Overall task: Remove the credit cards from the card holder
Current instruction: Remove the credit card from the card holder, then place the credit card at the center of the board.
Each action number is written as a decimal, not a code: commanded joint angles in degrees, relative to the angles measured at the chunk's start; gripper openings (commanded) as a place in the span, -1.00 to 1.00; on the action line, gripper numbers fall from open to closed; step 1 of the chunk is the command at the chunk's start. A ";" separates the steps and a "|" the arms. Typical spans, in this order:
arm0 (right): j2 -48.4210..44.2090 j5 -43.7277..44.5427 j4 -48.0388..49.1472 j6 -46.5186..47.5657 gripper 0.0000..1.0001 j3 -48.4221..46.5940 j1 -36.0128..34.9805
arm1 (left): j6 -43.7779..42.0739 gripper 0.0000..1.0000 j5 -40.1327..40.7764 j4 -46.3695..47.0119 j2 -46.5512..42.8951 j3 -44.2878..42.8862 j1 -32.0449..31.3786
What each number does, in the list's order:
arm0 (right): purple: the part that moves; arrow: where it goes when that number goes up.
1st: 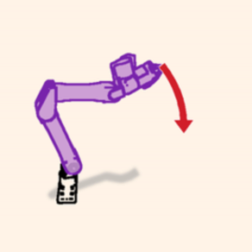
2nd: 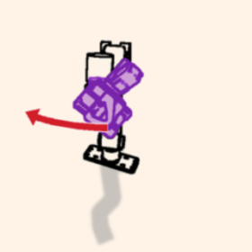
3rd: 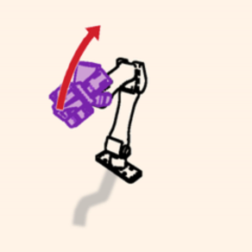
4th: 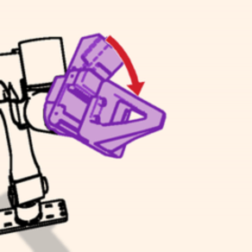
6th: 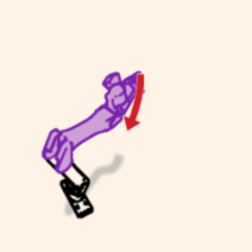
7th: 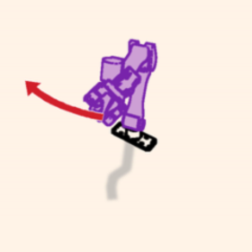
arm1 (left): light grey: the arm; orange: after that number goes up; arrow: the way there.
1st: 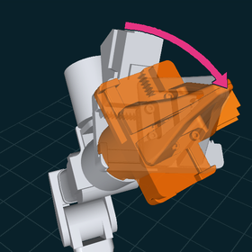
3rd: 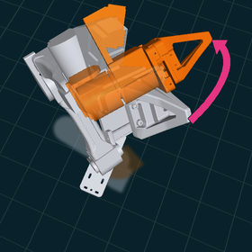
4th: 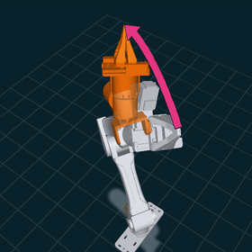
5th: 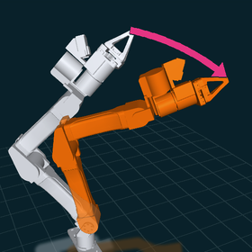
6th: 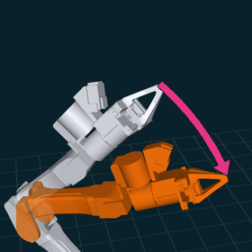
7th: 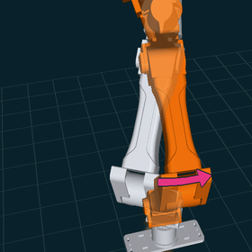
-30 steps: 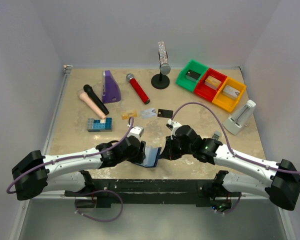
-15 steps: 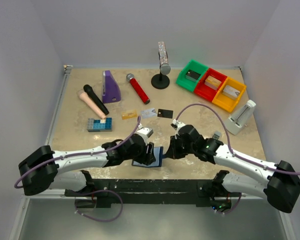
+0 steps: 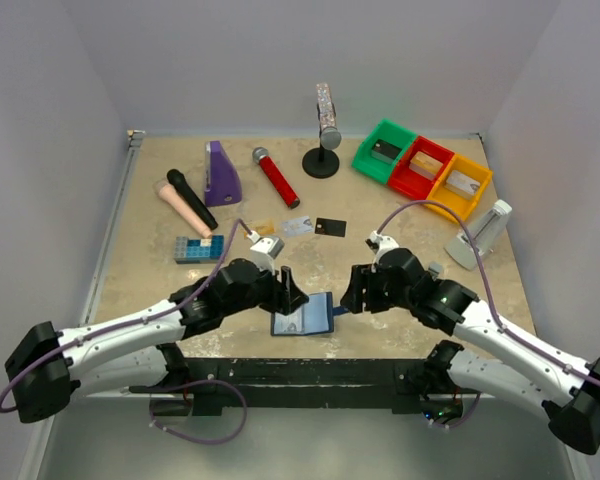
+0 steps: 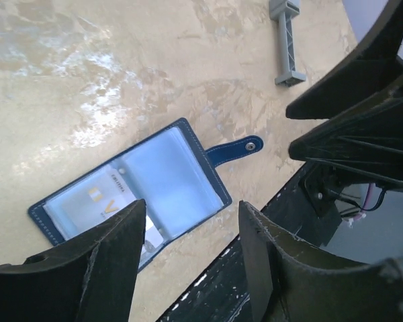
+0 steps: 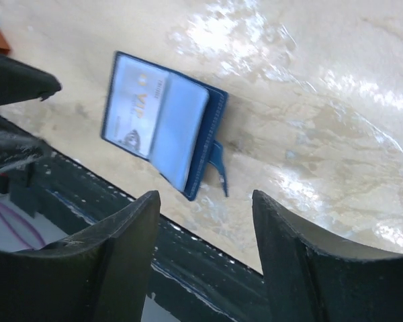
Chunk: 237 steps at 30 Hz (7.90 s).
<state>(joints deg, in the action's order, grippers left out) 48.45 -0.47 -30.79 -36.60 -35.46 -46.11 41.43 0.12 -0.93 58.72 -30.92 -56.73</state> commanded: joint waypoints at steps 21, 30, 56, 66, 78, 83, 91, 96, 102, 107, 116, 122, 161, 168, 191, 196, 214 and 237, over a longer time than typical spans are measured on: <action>36.80 -24.67 43.34 -11.47 -0.47 1.36 -1.97 | 8.49 -0.71 4.27 13.14 4.21 14.47 4.26; 41.55 -23.70 47.22 -13.58 -0.35 4.35 -1.97 | 8.58 -0.74 4.36 14.73 6.67 15.97 4.26; 40.94 -23.00 50.56 -15.87 -0.26 6.81 -1.97 | 7.70 -0.54 5.95 9.01 -1.69 14.83 4.26; 39.71 -23.00 51.97 -16.57 -0.22 7.42 -1.97 | 7.35 -0.67 2.60 14.90 5.70 13.86 4.26; 38.48 -23.09 54.42 -18.15 -0.35 8.39 -1.97 | 7.53 -0.79 4.54 13.76 5.70 15.71 4.26; 37.07 -22.73 56.45 -19.12 -0.35 9.71 -1.88 | 7.44 -0.81 4.80 13.41 5.44 16.06 4.26; 37.95 -25.01 58.64 -19.73 -0.32 9.01 -1.88 | 7.44 -0.83 4.71 13.50 5.44 16.24 4.26; 39.53 -25.46 62.07 -21.40 -0.32 9.62 -1.88 | 7.52 -0.83 4.54 13.67 5.53 16.50 4.26; 42.69 -26.34 68.48 -24.83 -0.31 10.76 -1.62 | 7.79 -0.85 4.36 14.55 5.62 17.38 4.26; 44.63 -26.43 71.04 -26.15 -0.26 11.12 -1.53 | 8.49 -0.88 3.92 16.13 6.67 18.43 4.26; 45.16 -26.25 74.73 -27.30 -0.29 12.00 -1.35 | 8.67 -0.91 3.66 17.10 6.85 19.14 4.26; 46.91 -26.60 77.98 -28.70 -0.30 12.17 -1.27 | 9.02 -0.94 3.31 17.89 6.93 19.67 4.17; 42.43 -26.78 68.93 -24.84 -0.39 11.21 -1.27 | 9.28 -0.85 5.68 14.46 3.16 20.28 4.17; 41.47 -26.25 68.14 -24.49 -0.45 11.38 -1.18 | 9.20 -0.92 5.77 14.20 2.80 20.28 4.17; 38.83 -25.46 65.68 -23.87 -0.63 12.35 -0.30 | 9.11 -1.00 7.00 12.53 1.31 20.81 4.17; 38.83 -25.46 65.24 -23.69 -0.73 12.52 -0.12 | 9.20 -1.00 7.09 12.27 1.13 20.90 4.17; 36.28 -25.46 60.93 -22.37 -1.00 13.49 1.55 | 10.34 -1.00 7.61 11.57 -1.85 22.48 4.17; 7.02 -32.63 6.56 13.29 -1.00 -6.62 2.16 | -2.65 0.31 5.61 -6.47 -22.40 2.80 4.26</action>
<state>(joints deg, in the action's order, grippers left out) 58.35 -23.77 -10.07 -37.32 -34.20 -44.07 45.95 8.10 -5.08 42.65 -22.26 -52.51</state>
